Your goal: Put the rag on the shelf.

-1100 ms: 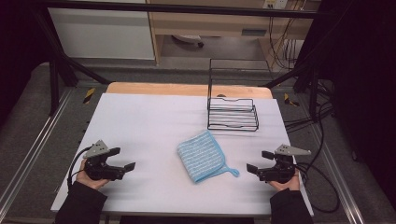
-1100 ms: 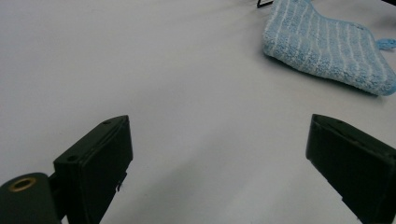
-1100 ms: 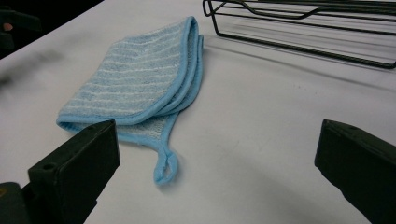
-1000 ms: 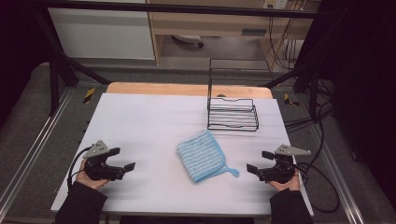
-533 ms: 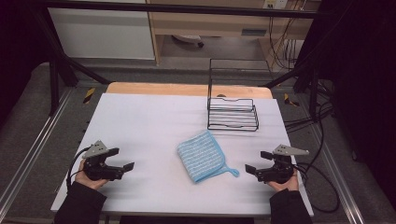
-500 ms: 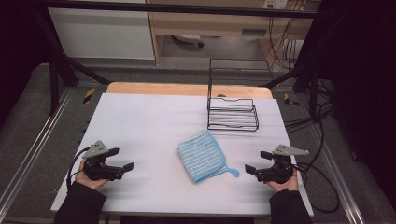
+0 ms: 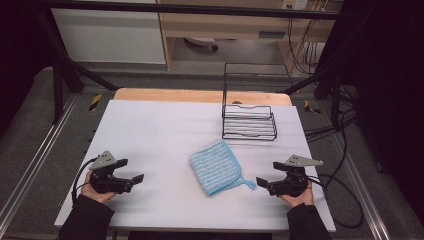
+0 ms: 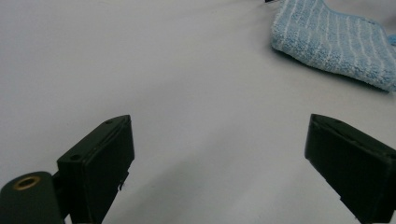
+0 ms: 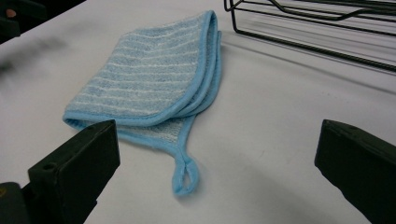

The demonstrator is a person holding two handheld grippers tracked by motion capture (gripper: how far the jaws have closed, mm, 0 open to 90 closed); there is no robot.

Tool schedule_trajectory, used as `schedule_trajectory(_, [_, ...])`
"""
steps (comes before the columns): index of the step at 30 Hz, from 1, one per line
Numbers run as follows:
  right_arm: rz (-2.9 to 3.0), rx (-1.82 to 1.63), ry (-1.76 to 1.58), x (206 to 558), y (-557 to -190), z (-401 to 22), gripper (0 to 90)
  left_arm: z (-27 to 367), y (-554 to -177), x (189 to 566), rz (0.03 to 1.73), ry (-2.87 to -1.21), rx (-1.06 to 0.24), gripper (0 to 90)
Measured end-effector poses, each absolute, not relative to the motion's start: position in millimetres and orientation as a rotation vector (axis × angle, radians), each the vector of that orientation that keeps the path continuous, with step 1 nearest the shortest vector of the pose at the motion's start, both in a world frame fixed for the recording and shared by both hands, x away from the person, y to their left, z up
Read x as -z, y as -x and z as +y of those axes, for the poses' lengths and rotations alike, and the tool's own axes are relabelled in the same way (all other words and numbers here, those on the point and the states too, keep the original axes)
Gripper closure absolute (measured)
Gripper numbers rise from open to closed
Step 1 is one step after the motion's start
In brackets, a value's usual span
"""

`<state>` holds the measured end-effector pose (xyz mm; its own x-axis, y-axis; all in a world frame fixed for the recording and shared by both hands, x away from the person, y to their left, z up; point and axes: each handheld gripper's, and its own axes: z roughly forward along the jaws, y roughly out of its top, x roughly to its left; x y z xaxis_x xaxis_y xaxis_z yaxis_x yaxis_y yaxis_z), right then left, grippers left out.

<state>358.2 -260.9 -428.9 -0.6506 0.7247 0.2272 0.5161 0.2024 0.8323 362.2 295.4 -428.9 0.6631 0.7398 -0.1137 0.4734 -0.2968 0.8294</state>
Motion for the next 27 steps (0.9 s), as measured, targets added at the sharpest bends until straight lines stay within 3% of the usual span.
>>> schedule_trajectory(27, [2.351, -1.409, -1.09, 426.2, -360.8, -189.9, 3.5, 294.2, -362.7, 429.9, 0.948, -1.965, -0.366, 8.2])
